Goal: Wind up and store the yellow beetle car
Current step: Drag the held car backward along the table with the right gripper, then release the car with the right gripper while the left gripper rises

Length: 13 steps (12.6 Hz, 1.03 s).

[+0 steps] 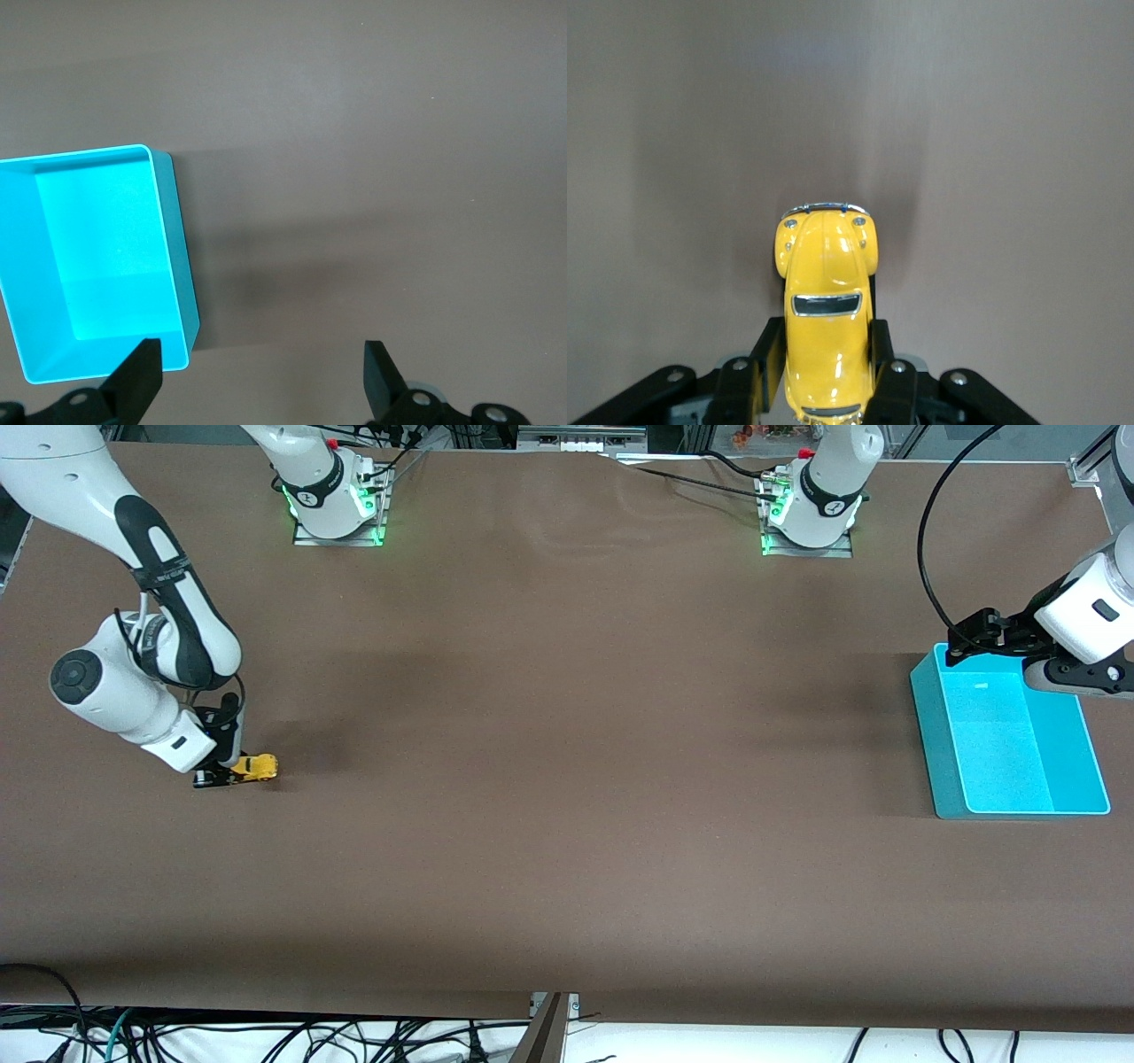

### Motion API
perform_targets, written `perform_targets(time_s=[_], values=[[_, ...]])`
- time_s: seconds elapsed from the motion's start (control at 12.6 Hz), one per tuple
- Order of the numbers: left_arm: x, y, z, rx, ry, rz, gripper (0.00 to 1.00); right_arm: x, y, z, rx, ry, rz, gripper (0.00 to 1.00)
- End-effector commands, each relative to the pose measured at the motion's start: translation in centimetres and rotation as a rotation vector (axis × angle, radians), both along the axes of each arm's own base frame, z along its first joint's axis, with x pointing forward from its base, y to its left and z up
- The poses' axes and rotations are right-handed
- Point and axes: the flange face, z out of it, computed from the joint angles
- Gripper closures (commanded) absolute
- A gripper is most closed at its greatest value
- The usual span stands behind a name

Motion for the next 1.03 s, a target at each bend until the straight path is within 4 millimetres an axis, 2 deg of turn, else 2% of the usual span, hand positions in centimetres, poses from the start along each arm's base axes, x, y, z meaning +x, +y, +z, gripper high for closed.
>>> perform_targets(time_s=[0.0, 0.24, 0.32, 0.4, 0.56, 0.63, 0.71, 0.79, 0.95], values=[[0.1, -0.2, 0.6, 0.022, 0.003, 0.003, 0.00, -2.4, -2.8, -5.0, 0.020, 0.091, -0.024, 0.92], [0.1, -0.2, 0.6, 0.022, 0.003, 0.001, 0.00, -2.3, -3.1, -4.9, 0.020, 0.089, -0.030, 0.89], [0.1, -0.2, 0.6, 0.022, 0.003, 0.003, 0.00, -2.3, -3.1, -4.8, 0.020, 0.091, -0.032, 0.81], [0.1, -0.2, 0.6, 0.022, 0.003, 0.003, 0.00, -2.0, -2.9, -4.5, 0.021, 0.087, -0.032, 0.63], [0.1, -1.0, 0.6, 0.020, 0.003, -0.011, 0.00, -1.1, -2.8, -3.5, 0.030, 0.103, -0.039, 0.56], [0.1, -2.1, 0.7, 0.021, 0.001, -0.026, 0.00, -0.3, -1.9, -2.5, 0.041, 0.114, -0.025, 0.41], [0.1, -2.4, 1.1, 0.021, -0.007, -0.026, 0.00, 0.8, -1.1, -1.3, 0.052, 0.115, -0.019, 0.11], [0.1, -2.4, 1.1, 0.022, -0.009, -0.017, 0.00, 1.7, -0.6, -0.3, 0.058, 0.127, -0.019, 0.00], [0.1, -2.4, 1.1, 0.022, -0.007, -0.017, 0.00, 4.0, 1.3, 2.4, 0.071, 0.135, -0.009, 0.00]])
